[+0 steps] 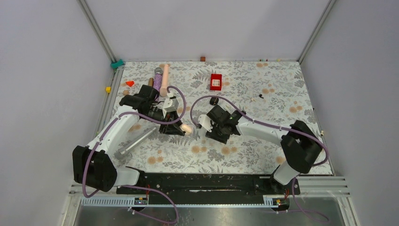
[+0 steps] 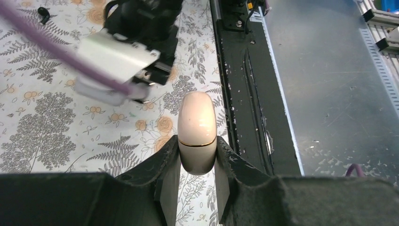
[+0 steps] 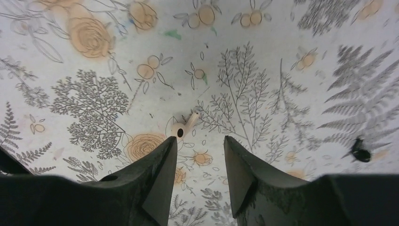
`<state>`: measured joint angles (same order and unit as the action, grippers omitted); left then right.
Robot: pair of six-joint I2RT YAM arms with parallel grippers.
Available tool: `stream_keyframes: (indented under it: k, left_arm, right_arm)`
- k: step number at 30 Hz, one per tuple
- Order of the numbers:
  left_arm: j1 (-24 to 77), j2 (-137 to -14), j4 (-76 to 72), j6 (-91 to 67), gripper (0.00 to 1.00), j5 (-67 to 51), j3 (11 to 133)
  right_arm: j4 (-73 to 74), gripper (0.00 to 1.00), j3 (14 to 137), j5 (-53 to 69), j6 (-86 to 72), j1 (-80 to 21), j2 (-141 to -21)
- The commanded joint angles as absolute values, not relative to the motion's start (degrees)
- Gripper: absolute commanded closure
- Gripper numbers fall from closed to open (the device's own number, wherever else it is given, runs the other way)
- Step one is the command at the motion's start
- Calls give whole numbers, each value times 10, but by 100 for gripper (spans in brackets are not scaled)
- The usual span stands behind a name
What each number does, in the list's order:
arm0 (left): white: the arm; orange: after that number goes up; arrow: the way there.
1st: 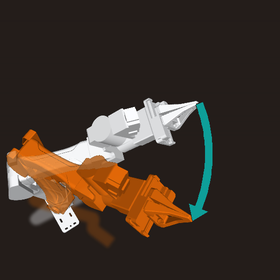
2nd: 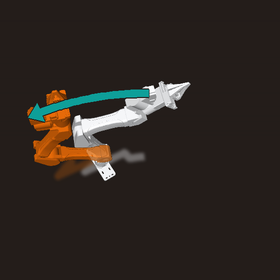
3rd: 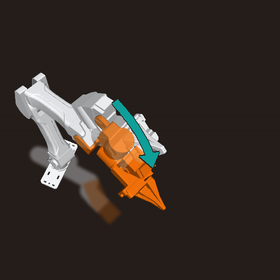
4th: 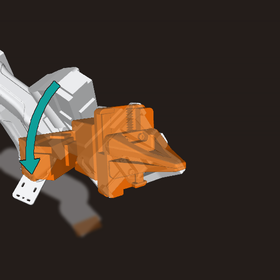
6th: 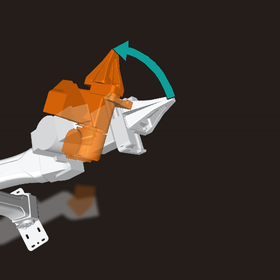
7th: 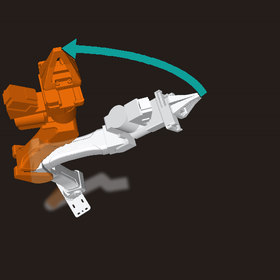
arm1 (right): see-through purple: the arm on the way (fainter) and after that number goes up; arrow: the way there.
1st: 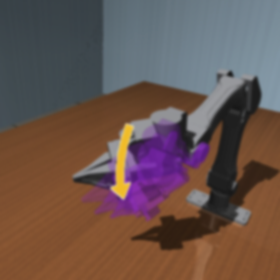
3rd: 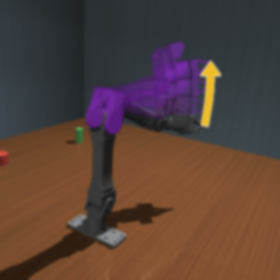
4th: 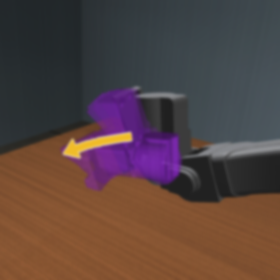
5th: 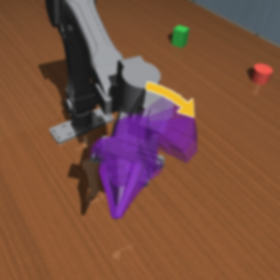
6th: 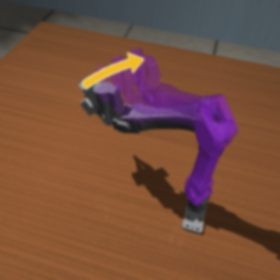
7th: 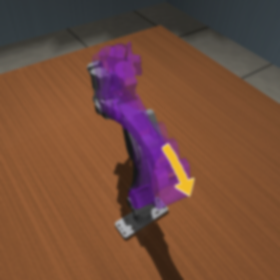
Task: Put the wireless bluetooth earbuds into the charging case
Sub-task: Adjust the earbud at the center of the board.
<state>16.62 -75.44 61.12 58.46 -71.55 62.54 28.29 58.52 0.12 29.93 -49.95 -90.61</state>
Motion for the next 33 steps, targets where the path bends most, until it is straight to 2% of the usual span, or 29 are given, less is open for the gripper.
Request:
stream_keyframes:
  k: [1,15,22,28,33]
  left_arm:
    - [171,-735,619,600,100,-766,634]
    - [162,-740,620,593,100,-770,644]
    - [151,-737,620,594,100,-779,639]
    - [150,-738,620,598,100,-778,638]
    - [150,-737,620,600,100,-779,636]
  right_arm:
    - [325,52,610,13,195,-474,-953]
    - [327,55,588,76,182,-473,-942]
    - [316,55,594,-17,184,-473,-978]
    - [312,54,605,-27,183,-473,-996]
    - [291,54,600,-115,195,-473,-991]
